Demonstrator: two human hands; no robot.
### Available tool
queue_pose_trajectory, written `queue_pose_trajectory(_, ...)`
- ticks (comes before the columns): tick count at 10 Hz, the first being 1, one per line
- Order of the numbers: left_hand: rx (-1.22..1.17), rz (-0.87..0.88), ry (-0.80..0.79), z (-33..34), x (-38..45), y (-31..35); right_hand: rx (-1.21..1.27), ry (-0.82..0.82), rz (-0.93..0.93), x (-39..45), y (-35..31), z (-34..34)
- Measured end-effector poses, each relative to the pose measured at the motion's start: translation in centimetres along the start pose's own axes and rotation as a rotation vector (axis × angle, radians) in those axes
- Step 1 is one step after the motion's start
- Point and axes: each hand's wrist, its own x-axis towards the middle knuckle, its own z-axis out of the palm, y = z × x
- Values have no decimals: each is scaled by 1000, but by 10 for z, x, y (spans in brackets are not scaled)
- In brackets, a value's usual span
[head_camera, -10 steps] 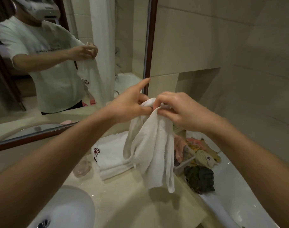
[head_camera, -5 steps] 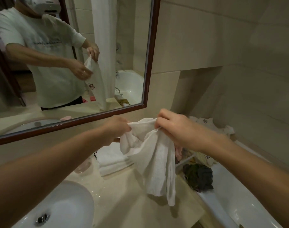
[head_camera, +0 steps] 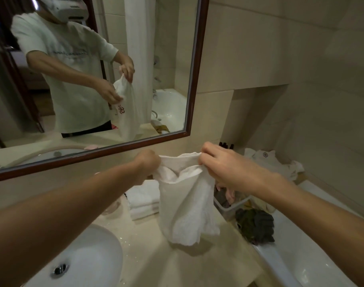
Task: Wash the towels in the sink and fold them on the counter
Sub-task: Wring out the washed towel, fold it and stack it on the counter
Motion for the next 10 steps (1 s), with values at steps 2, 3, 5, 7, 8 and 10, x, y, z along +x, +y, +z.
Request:
queue_pose_trajectory(2, 702, -79, -90, -30, -15, 38, -4, 12, -30, -8, 2, 9)
queue_pose_trajectory(3, 213, -166, 42, -9, -10, 24, -72, 74, -152, 2, -12, 9)
queue_pose_trajectory(5, 117, -8, -33, -10, -8, 27, 169, 36, 109, 2, 21, 3)
queue_pose_trajectory(7, 599, 174, -94, -28, -17, 58, 184, 101, 213, 14, 37, 15)
queue_pose_trajectory(8, 751, 236, 37, -22, -16, 50, 70, 170, 246, 28, 40, 23)
queue_pose_trajectory(10, 527, 488, 40, -23, -43, 10, 232, 416, 290, 3, 29, 32)
